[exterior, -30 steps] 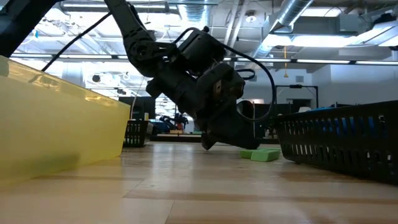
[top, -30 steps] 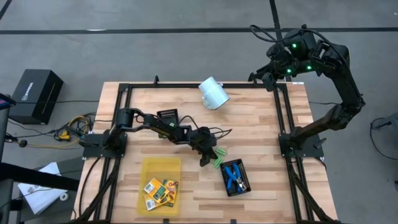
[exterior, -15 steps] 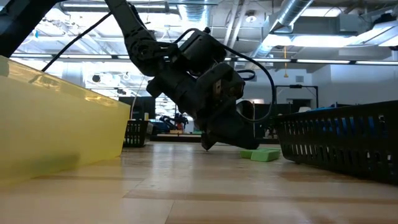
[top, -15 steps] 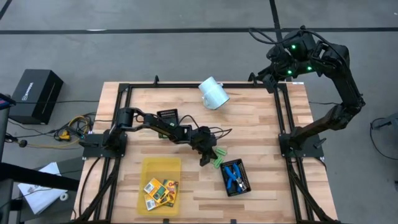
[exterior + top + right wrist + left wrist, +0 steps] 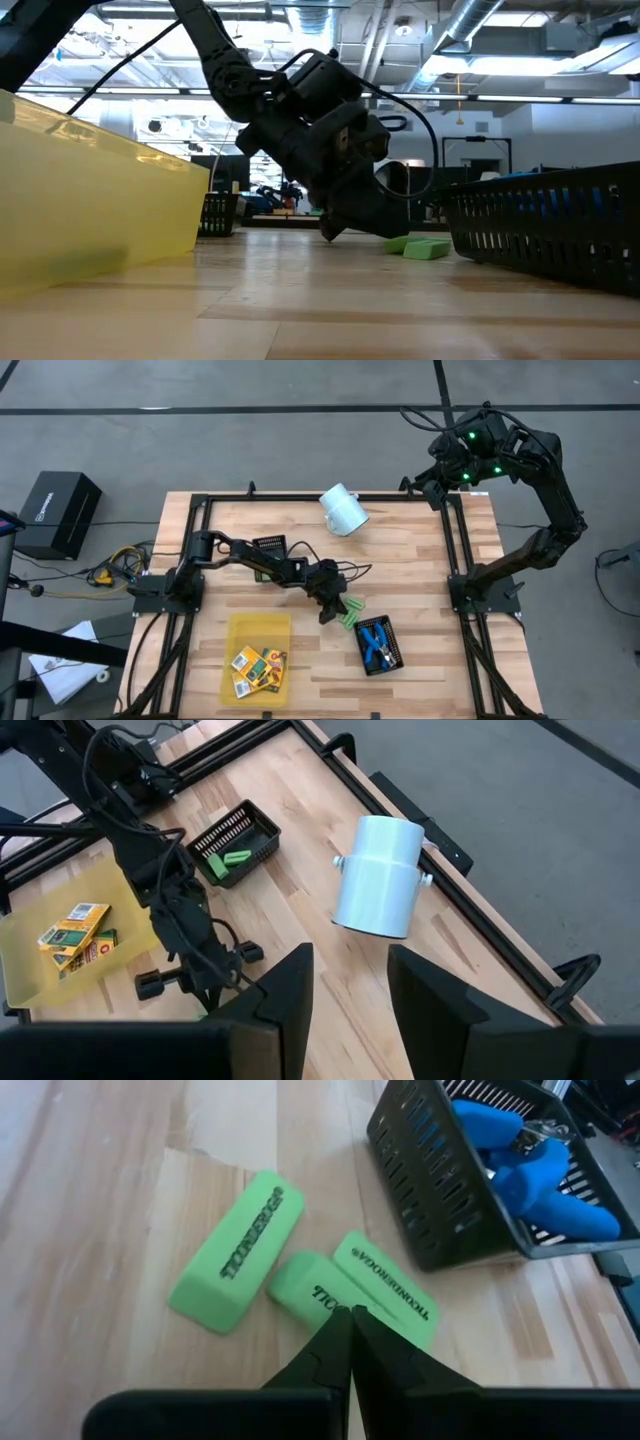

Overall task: Pick & Place School Supplies
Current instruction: Put the green eraser into the top black bin

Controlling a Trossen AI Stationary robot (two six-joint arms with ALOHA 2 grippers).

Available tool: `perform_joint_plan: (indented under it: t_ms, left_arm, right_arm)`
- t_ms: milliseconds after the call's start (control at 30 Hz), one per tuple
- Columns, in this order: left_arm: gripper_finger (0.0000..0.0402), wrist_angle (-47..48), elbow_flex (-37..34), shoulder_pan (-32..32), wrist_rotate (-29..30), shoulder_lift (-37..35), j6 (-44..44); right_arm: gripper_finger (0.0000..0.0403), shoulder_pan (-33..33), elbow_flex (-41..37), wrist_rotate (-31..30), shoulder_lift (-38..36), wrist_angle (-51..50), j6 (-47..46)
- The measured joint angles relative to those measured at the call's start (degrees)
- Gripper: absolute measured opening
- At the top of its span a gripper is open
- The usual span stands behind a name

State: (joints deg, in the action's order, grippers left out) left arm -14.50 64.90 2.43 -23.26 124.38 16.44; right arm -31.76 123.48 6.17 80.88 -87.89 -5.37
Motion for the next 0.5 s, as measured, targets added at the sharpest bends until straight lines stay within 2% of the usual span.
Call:
perform_joint_plan:
  t_ms: [500]
  left_arm:
    - [0.0001, 3.0, 0.0, 0.6, 0.3, -0.1, -4.6]
  right_arm:
    - [0.0122, 0.0, 0.0, 0.0, 0.0, 0.0, 1.4]
